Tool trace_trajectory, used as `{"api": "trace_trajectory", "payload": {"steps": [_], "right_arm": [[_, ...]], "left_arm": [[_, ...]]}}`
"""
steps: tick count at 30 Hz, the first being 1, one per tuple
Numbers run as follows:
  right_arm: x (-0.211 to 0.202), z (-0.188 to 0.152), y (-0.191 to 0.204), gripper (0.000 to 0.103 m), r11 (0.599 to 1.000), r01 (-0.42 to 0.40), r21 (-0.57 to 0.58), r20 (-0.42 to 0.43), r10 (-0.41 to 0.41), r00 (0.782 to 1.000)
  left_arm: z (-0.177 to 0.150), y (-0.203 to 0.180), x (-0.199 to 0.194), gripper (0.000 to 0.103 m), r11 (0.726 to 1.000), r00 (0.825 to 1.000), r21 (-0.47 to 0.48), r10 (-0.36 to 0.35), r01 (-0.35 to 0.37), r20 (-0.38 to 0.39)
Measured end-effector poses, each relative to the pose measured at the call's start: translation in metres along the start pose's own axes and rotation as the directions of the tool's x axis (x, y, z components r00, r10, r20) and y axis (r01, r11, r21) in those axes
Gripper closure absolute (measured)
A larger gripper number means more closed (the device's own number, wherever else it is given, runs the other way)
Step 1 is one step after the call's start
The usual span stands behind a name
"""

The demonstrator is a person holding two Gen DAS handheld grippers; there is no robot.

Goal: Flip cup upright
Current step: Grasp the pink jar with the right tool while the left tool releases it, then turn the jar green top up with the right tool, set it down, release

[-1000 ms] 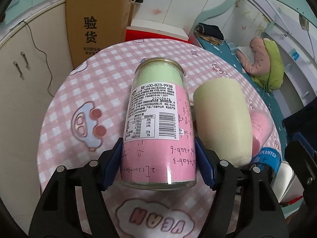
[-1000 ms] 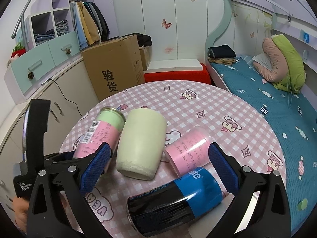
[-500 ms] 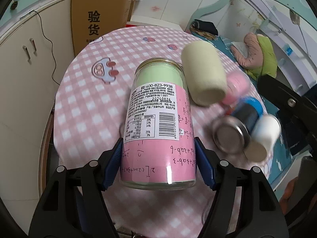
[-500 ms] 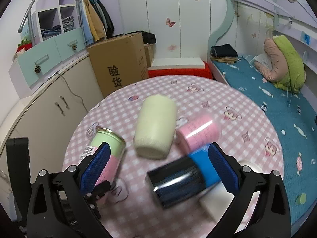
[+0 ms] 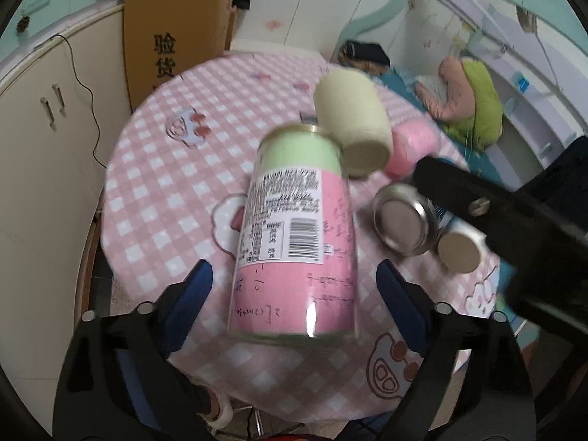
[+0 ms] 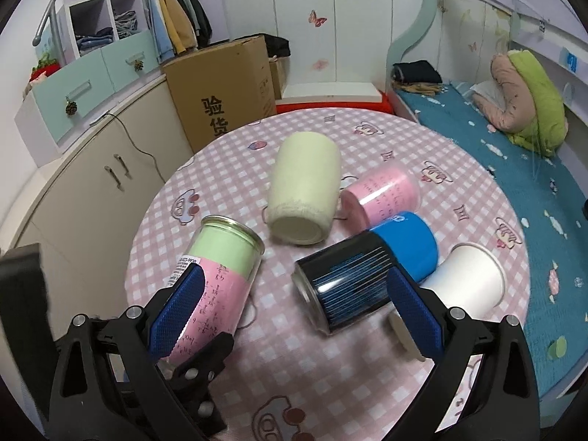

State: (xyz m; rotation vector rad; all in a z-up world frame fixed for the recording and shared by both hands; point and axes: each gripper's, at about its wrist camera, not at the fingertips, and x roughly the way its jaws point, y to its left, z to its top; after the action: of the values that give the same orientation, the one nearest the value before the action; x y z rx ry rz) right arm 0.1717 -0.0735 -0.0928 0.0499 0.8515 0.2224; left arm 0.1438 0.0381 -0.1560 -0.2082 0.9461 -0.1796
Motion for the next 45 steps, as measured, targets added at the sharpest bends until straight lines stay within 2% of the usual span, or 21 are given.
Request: {"api": "trace_trajectory", "payload": {"steps": [4,7,13,17,22,24,26,30,31,32,37,39,43,45], "right_arm": [[0.001,0.002,0.007,0.007,1.000,-0.030,0.006,-0.016,0.030,0.999],[0.005,0.005,0.015,0.007,0.997,-0.069,0.020,-0.039,0.070,0.997],[0.034,0.011,0.040,0.007,0.989,-0.143,0.047,-0.140,0.148,0.979],[0.057,0.013,0.057,0.007,0.985,-0.162,0.062,-0.195,0.171,0.966],[0.078,0.014,0.061,0.007,0.984,-0.153,0.093,-0.245,0.172,0.954],[0.087,0.013,0.060,0.008,0.980,-0.166,0.114,-0.271,0.191,0.943],[0.091,0.013,0.060,0.008,0.982,-0.157,0.108,-0.278,0.182,0.943],[0.097,0.014,0.059,0.016,0.980,-0.161,0.115,-0.298,0.189,0.936],[0.097,0.014,0.059,0.025,0.981,-0.156,0.114,-0.300,0.184,0.936],[0.098,0.014,0.059,0.031,0.983,-0.151,0.109,-0.299,0.177,0.938],[0.097,0.016,0.061,0.032,0.985,-0.153,0.085,-0.281,0.171,0.944],[0.088,0.021,0.063,0.033,0.985,-0.162,0.064,-0.241,0.173,0.955],[0.063,0.034,0.066,0.033,0.991,-0.130,-0.014,-0.120,0.128,0.984],[0.058,0.037,0.066,0.033,0.993,-0.109,-0.047,-0.083,0.105,0.991]], "left_arm": [[0.003,0.005,-0.018,0.011,0.999,1.000,0.021,-0.024,0.024,0.013],[0.003,0.017,-0.030,0.010,1.000,1.000,0.021,-0.004,0.003,0.029],[0.000,0.045,-0.045,0.010,1.000,0.999,-0.002,0.002,-0.002,0.033],[0.002,0.064,-0.048,0.010,1.000,0.999,-0.025,0.013,-0.012,0.032],[0.006,0.085,-0.043,0.010,0.998,0.999,-0.041,0.046,-0.045,0.027],[0.008,0.092,-0.040,0.010,0.998,0.998,-0.051,0.050,-0.049,0.024],[0.009,0.096,-0.037,0.010,0.997,0.999,-0.056,0.046,-0.045,0.012],[0.012,0.099,-0.035,0.010,0.998,0.999,-0.057,0.039,-0.038,0.015],[0.013,0.099,-0.035,0.010,0.998,0.999,-0.057,0.038,-0.037,0.016],[0.013,0.100,-0.035,0.010,0.997,0.999,-0.059,0.040,-0.039,0.017],[0.015,0.104,-0.035,0.010,0.997,0.999,-0.067,0.047,-0.045,0.017],[0.017,0.107,-0.036,0.010,0.996,0.998,-0.074,0.059,-0.057,0.025],[0.025,0.110,-0.036,0.010,0.993,0.996,-0.091,0.079,-0.075,0.041],[0.029,0.111,-0.034,0.010,0.991,0.995,-0.097,0.092,-0.087,0.047]]}}
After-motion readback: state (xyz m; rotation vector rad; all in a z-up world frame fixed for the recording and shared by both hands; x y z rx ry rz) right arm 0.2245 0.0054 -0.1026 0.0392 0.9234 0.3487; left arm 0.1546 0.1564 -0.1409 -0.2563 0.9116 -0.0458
